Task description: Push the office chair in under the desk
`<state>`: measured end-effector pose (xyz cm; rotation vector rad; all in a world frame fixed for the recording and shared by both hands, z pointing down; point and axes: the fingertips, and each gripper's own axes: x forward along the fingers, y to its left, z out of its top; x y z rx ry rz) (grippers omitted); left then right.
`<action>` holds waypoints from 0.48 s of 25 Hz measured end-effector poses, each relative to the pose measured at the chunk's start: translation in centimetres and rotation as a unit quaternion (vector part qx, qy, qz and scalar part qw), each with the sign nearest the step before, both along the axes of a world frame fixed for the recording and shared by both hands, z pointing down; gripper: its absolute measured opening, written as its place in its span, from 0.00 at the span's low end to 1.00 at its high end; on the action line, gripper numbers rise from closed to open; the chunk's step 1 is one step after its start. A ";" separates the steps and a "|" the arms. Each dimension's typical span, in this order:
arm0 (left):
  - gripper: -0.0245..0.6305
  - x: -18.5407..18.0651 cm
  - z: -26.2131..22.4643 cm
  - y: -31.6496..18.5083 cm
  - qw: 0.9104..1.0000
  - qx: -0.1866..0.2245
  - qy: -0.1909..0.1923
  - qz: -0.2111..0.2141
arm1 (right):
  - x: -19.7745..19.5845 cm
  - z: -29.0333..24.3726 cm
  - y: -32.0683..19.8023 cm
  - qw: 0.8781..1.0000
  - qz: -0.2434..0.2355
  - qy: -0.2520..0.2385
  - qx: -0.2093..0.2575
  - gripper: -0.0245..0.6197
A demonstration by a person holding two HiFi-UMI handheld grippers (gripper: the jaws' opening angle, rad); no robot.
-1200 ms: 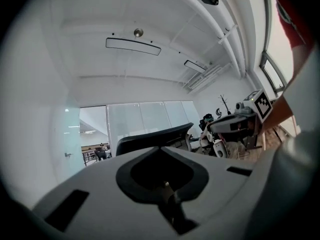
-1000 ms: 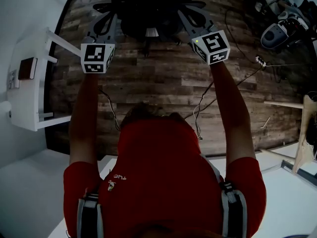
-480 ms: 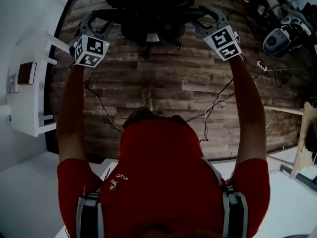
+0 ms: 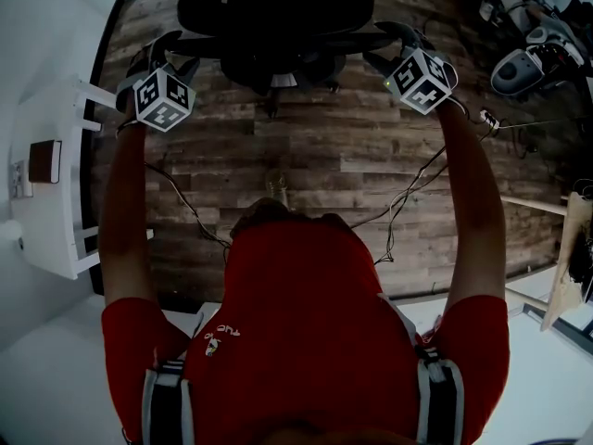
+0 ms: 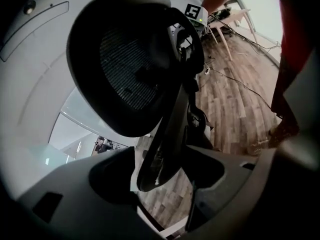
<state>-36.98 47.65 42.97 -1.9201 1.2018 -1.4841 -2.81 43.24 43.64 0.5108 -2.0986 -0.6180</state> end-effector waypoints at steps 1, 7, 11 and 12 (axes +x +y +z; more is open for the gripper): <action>0.47 -0.2 0.4 -0.4 1.000 -0.008 -0.006 0.004 | 0.0 0.6 -0.4 1.000 -0.003 0.014 -0.003 0.45; 0.47 -0.1 2.8 -2.6 0.997 -0.049 -0.052 0.043 | -1.3 2.1 -1.5 0.996 -0.025 0.087 -0.025 0.45; 0.47 0.0 4.1 -3.7 0.994 -0.065 -0.066 0.063 | -0.9 4.8 -2.8 0.992 -0.027 0.117 -0.046 0.45; 0.47 0.1 4.4 -4.0 0.993 -0.068 -0.066 0.068 | -0.8 5.5 -3.1 0.991 -0.027 0.124 -0.048 0.45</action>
